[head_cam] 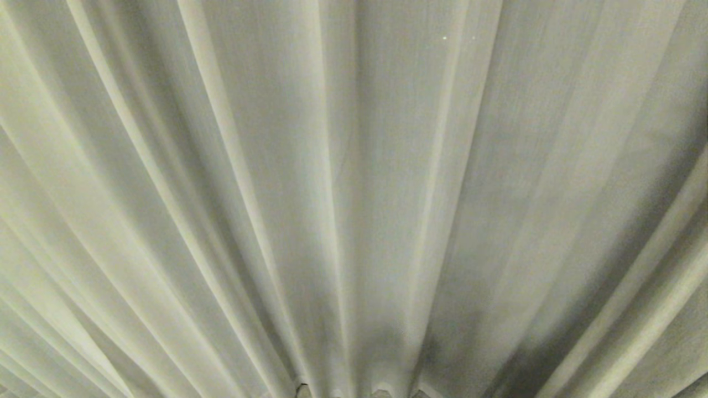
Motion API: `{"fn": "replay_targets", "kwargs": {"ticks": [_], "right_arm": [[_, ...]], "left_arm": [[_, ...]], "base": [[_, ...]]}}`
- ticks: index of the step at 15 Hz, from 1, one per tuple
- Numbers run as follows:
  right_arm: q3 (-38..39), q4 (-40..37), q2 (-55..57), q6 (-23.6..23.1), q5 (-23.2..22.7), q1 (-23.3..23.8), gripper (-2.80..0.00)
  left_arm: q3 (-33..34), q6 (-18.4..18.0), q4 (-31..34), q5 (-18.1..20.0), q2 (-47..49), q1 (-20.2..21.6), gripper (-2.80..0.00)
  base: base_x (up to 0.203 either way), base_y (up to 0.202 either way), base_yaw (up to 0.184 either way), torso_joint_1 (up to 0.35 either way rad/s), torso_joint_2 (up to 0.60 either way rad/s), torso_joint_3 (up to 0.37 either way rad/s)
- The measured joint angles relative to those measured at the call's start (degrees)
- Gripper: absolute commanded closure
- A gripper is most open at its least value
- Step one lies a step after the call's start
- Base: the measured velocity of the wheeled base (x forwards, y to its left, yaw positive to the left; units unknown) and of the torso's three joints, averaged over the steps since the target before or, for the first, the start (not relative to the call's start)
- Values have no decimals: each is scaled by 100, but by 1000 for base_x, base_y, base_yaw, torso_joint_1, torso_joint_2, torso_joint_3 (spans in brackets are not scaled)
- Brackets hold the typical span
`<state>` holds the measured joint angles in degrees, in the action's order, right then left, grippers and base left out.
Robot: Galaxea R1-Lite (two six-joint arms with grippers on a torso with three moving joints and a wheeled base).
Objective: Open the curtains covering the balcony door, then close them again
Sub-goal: Close the outer curtains on both sides
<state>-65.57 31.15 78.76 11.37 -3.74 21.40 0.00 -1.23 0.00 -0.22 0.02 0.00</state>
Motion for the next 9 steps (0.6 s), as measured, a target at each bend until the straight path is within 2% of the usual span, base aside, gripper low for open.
{"fn": "replay_targets", "kwargs": {"ticks": [9], "right_arm": [[207,81,-492,-259,44,-1360,0]], "left_arm": [[0,-2,0,-7,0,0,0]], "base": [[0,0,0,0,0,0]]}}
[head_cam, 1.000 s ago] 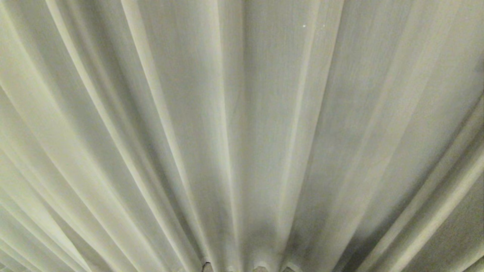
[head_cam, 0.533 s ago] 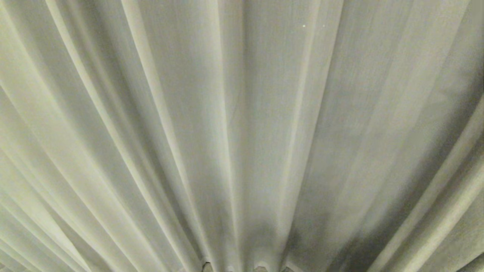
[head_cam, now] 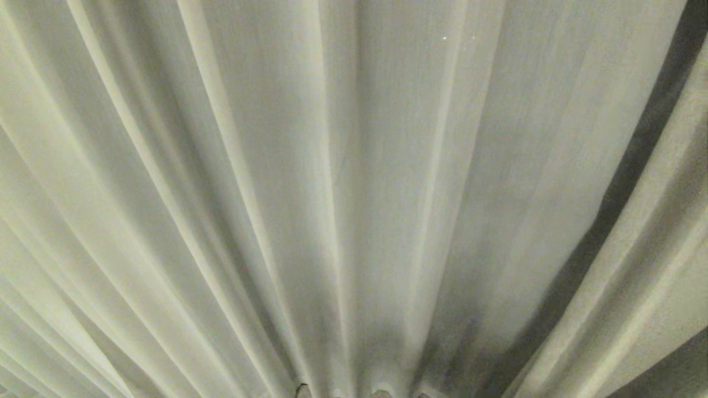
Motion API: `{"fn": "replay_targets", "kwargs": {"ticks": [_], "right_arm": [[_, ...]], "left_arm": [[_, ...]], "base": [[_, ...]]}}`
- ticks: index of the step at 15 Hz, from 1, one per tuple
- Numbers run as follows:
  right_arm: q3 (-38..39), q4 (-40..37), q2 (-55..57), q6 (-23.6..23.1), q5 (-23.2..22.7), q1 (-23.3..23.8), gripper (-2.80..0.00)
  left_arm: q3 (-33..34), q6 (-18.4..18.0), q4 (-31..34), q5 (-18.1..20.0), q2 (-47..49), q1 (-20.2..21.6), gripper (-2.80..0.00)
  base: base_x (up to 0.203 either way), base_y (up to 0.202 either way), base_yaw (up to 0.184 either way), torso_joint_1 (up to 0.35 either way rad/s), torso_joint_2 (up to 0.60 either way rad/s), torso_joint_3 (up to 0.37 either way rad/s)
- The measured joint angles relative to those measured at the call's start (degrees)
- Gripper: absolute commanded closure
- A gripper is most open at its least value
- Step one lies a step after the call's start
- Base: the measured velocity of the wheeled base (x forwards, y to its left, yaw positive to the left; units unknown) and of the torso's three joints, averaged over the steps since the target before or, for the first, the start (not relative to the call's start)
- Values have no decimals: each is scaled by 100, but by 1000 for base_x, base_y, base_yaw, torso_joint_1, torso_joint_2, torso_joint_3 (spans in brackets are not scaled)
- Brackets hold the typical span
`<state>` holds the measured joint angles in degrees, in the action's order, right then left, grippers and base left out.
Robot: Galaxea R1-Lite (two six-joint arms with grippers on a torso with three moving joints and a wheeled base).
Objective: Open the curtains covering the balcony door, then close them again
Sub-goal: Close the outer curtains on both sides
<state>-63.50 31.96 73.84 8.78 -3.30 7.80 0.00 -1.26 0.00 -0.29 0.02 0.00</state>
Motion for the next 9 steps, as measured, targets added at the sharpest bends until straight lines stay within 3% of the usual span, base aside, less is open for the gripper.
{"fn": "replay_targets", "kwargs": {"ticks": [9], "right_arm": [[33,8,0,-530,41,-1711,0]], "left_arm": [[0,2,0,5,0,0,0]], "base": [[0,0,0,0,0,0]]}}
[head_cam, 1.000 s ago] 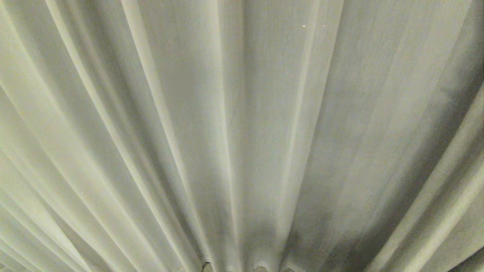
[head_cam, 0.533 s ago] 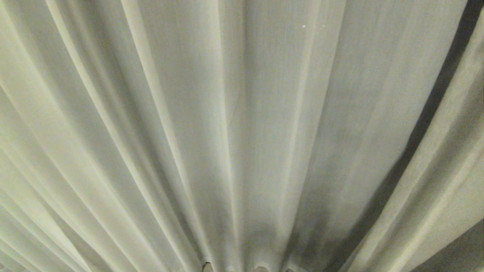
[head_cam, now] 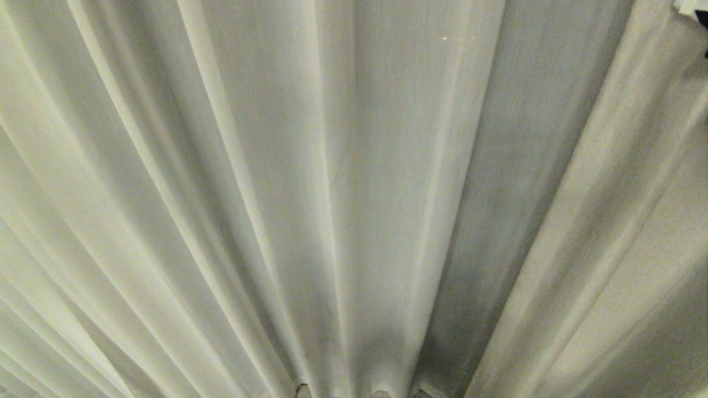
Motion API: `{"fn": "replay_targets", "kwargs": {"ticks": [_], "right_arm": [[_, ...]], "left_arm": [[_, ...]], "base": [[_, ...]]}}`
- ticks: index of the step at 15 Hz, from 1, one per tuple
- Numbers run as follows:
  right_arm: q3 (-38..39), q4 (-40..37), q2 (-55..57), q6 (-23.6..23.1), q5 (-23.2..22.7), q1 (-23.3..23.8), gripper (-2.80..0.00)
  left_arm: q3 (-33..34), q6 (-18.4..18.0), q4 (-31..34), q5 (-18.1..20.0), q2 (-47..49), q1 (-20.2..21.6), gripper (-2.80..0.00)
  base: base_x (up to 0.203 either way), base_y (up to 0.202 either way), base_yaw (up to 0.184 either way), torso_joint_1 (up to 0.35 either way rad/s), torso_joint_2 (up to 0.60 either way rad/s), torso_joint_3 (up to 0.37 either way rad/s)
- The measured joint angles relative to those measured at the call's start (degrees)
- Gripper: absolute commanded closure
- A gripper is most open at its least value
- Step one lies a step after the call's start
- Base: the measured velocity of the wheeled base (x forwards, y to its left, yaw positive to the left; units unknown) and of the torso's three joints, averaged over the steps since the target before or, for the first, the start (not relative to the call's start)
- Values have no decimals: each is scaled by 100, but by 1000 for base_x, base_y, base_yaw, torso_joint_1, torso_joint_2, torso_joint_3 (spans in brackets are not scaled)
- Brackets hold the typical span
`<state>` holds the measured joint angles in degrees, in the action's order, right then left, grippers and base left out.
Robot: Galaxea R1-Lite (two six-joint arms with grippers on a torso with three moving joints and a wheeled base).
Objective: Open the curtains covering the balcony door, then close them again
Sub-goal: Close the outer curtains on both sides
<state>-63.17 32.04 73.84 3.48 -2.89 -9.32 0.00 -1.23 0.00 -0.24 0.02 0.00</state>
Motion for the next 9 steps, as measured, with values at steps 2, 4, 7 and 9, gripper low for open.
{"fn": "replay_targets", "kwargs": {"ticks": [2,4,7,9], "right_arm": [[-11,1,11,-167,-3,-299,0],[-16,35,50,-273,-5,-556,0],[-26,45,113,-366,-2,-859,0],[-33,61,167,-466,-1,-1000,0]], "left_arm": [[0,2,0,-2,0,0,0],[0,0,0,-2,0,0,0],[0,2,0,-1,0,0,0],[0,5,0,0,0,0,0]], "base": [[0,0,0,0,0,0],[0,0,0,0,0,0],[0,0,0,0,0,0],[0,0,0,0,0,0]]}}
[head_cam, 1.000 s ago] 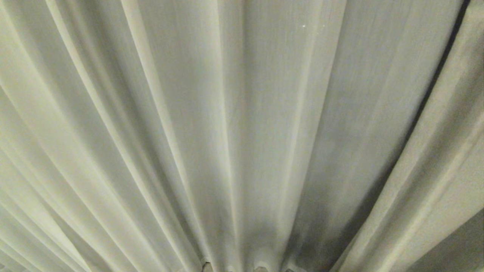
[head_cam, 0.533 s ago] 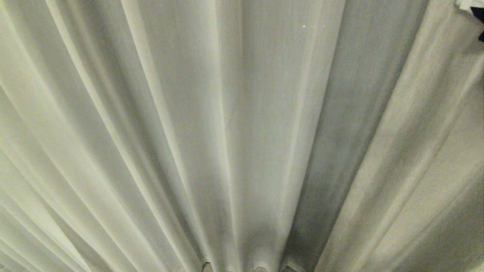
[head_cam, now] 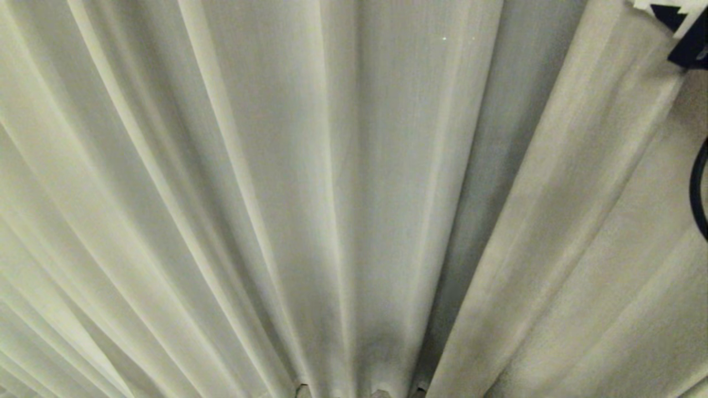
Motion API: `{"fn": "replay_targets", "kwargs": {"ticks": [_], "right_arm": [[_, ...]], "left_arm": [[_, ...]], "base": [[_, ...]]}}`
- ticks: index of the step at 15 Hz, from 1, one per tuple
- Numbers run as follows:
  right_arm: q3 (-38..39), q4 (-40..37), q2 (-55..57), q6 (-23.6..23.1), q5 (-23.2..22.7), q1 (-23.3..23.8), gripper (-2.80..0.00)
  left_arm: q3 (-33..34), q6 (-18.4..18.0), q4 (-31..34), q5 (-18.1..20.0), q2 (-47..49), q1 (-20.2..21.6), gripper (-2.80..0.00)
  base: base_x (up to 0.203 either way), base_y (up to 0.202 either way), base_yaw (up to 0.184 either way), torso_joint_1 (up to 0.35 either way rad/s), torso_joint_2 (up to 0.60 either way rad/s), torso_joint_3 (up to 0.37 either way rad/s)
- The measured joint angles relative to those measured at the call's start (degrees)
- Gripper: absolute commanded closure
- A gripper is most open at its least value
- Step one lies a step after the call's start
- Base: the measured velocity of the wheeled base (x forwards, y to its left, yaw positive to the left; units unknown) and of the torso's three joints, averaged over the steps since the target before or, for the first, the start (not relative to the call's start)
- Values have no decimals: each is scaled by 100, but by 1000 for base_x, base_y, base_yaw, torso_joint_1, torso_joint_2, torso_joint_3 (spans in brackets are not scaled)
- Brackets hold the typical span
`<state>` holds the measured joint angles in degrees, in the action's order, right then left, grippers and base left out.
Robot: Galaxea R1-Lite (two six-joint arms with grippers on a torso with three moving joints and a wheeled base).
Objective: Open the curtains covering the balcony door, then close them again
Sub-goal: Close the outer curtains on both sides
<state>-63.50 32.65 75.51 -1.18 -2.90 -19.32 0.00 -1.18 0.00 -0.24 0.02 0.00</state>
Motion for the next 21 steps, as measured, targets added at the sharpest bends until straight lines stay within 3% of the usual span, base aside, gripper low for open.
{"fn": "replay_targets", "kwargs": {"ticks": [9,21], "right_arm": [[-347,87,416,-451,8,-866,0],[-574,294,899,-773,27,-1593,0]], "left_arm": [[0,-4,0,0,0,0,0],[0,-3,0,0,0,0,0]], "base": [[0,0,0,0,0,0],[0,0,0,0,0,0]]}}
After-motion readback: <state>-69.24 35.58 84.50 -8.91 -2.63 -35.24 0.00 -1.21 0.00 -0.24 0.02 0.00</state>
